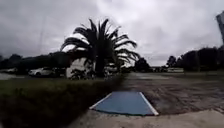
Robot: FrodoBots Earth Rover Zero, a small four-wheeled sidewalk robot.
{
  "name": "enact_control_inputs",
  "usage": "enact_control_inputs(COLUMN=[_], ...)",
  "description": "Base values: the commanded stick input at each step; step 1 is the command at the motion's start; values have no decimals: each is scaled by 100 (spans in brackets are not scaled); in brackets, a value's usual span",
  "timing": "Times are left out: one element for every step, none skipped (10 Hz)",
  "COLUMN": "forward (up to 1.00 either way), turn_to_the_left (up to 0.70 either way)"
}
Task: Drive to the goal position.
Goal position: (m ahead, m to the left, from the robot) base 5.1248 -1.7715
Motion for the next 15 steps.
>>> enact_control_inputs(forward=[50,50,50,50,50,50,50,50,50,50,50,50,50,50,50], turn_to_the_left=[0,0,0,0,0,0,-8,-22,-47,0,0,0,0,0,0])
